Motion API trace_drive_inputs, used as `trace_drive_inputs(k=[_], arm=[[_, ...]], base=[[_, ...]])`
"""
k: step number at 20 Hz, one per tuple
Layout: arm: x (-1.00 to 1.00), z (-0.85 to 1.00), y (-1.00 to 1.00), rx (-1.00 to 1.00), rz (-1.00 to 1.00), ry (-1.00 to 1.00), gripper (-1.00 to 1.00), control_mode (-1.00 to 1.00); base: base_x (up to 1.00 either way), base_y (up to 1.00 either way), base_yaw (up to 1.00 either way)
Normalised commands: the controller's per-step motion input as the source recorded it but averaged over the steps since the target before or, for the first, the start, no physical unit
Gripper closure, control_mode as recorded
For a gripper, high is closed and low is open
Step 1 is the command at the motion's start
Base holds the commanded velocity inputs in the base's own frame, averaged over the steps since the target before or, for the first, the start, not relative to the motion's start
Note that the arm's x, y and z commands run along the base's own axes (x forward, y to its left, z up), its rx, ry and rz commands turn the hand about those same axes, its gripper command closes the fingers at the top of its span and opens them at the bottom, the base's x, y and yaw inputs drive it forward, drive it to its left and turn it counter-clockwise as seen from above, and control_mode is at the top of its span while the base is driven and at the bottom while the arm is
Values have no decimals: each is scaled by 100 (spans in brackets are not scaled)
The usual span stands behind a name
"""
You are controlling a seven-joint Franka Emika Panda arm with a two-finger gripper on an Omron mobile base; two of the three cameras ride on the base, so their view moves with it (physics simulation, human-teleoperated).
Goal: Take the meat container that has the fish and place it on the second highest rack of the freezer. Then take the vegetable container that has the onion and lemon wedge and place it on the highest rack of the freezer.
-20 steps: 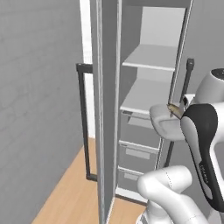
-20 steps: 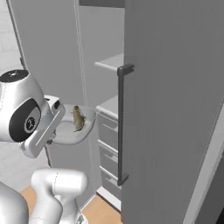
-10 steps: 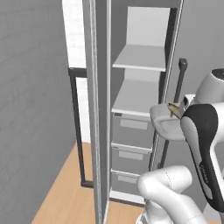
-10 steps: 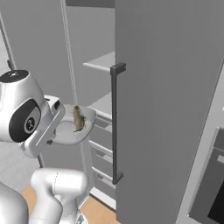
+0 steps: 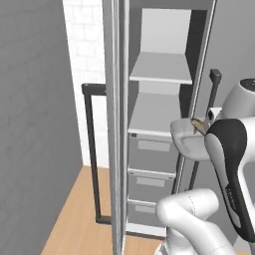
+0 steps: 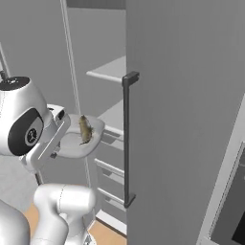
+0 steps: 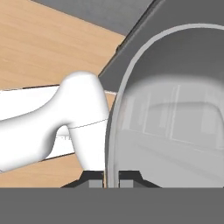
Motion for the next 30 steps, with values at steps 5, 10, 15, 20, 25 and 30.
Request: trace_drive_inputs(k=[5,10,15,20,25,30], arm=[[0,0,0,0,0,0,100,100],[0,0,0,0,0,0,100,100],[0,0,0,0,0,0,100,100],[0,0,0,0,0,0,100,100],[0,0,0,0,0,0,100,100],[0,0,0,0,0,0,100,100]], base=[[48,0,-7],[38,11,-5],[41,23,-5],[39,33,-5],[45,29,-5],[46,7,-3]])
